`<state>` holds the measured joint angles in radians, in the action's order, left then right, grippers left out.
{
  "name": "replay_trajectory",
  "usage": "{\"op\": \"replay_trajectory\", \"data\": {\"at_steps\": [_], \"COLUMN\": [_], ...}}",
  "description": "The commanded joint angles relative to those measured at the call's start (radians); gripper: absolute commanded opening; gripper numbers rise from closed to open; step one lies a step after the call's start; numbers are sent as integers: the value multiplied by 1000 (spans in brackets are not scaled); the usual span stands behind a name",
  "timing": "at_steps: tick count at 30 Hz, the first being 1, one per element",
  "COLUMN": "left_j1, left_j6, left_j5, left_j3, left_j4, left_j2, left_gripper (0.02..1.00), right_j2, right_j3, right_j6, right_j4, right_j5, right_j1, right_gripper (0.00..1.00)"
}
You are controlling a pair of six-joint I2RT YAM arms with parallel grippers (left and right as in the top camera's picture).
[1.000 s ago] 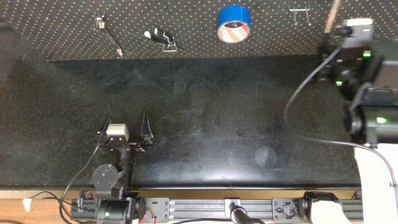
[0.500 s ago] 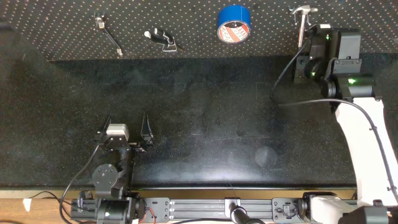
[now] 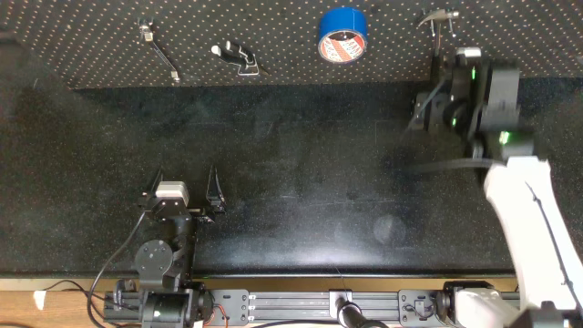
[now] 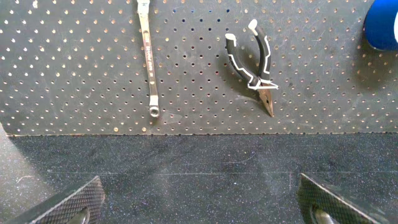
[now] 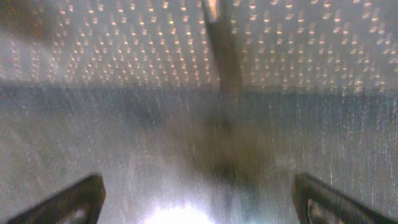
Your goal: Place Tools Onto Pegboard
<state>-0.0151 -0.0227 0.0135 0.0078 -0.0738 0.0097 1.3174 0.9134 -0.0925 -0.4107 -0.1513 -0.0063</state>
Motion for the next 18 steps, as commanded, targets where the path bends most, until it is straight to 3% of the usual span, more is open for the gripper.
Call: {"op": "replay_trajectory", "data": {"at_steps": [1,7,11,14,18], "left_j1": [-3,-3,-3,-3,-3], "left_j6": [13,13,13,13,13], "left_j5": [-3,-3,-3,-3,-3], "left_j3": [-2,-2,-2,-2,-2], "left_j4": [-6,-6,-6,-6,-6], "left_j2": [-6,-6,-6,-6,-6], "left_gripper": [996,996,996,996,996], "right_j2": [-304,-761,-961,-1162,-1317], "right_j3": [-432,-884,-909,-909,-909], "right_j6": [0,-13,-23,-23,21], "right_j4": [362,690,585,365,345], "right_j5": [35,30,36,35,39], "right_j1": [10,17,17,20,35], "right_gripper": [976,976,976,976,976]}}
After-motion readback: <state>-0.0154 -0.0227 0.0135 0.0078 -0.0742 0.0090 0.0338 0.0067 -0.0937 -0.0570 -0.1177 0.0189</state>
